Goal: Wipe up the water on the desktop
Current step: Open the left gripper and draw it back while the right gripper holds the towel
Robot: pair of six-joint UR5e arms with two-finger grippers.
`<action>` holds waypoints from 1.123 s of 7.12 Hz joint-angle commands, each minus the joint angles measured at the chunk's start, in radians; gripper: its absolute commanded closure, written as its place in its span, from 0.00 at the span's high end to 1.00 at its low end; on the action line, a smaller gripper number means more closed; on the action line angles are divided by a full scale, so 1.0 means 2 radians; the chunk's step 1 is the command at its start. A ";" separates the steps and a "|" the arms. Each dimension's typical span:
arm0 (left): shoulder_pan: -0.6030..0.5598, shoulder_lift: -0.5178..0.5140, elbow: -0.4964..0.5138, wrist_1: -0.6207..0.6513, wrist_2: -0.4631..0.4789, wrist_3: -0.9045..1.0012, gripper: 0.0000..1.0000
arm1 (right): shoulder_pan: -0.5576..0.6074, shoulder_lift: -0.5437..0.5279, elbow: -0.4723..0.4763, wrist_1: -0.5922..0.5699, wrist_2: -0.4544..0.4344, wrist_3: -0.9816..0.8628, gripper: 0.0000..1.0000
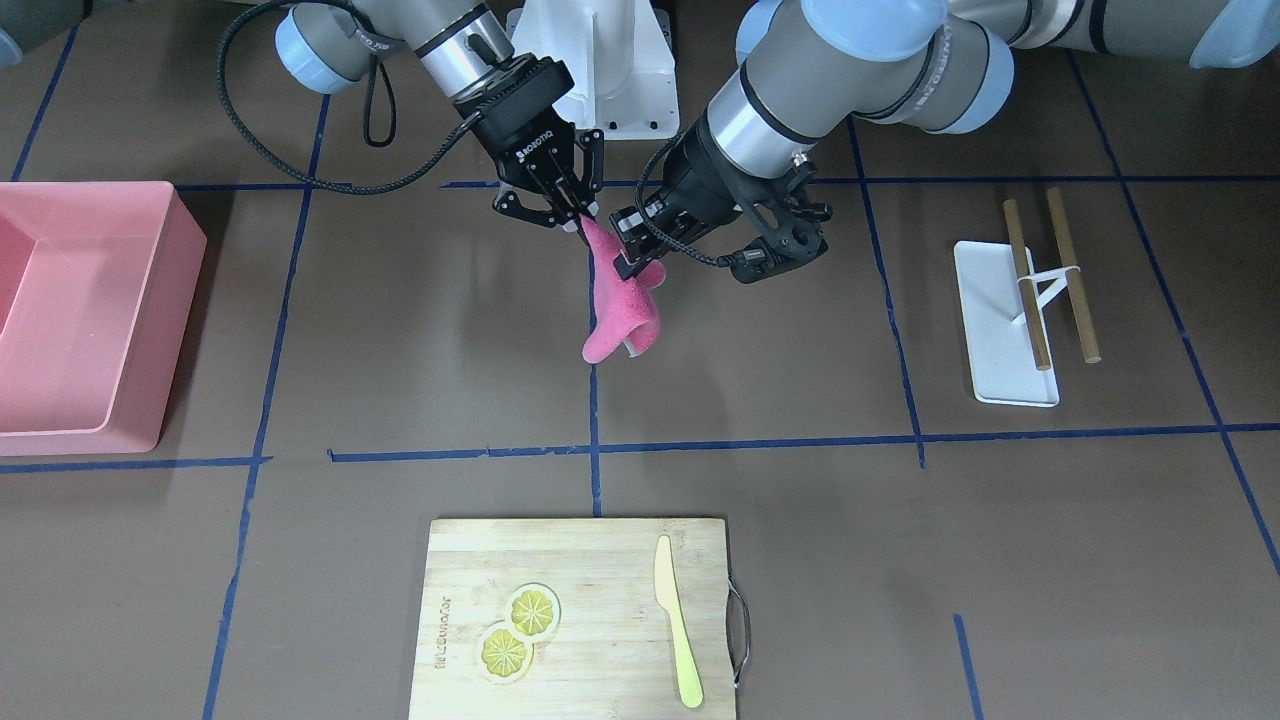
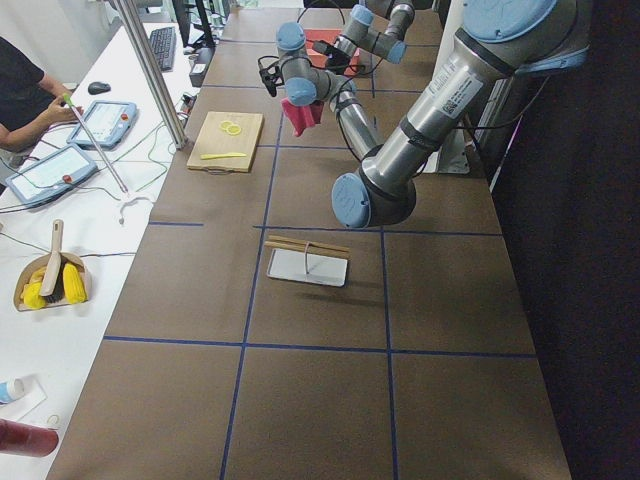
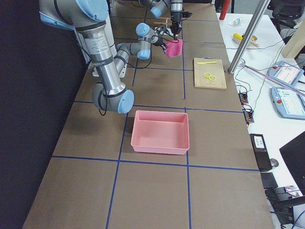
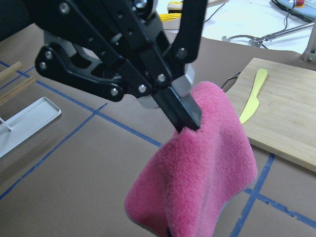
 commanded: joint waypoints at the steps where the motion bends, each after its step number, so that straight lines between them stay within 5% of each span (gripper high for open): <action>1: 0.000 0.000 0.000 0.000 0.000 0.002 0.00 | 0.000 -0.002 0.001 0.000 0.000 0.000 0.00; 2: 0.000 0.000 -0.001 0.000 0.000 0.002 0.01 | 0.000 -0.002 0.003 0.000 0.000 0.000 0.00; 3: 0.000 0.000 -0.003 0.000 0.000 0.001 0.20 | 0.000 -0.002 0.004 0.000 0.000 0.000 0.00; 4: 0.000 0.001 -0.004 0.000 -0.001 0.003 0.71 | 0.000 -0.003 0.008 0.000 0.000 0.000 0.00; 5: 0.000 0.002 -0.007 0.000 0.000 0.004 0.97 | 0.000 -0.003 0.010 0.000 0.000 0.000 0.00; 8: -0.001 0.004 -0.006 0.000 0.000 0.004 1.00 | 0.001 -0.006 0.017 -0.002 0.001 0.000 0.00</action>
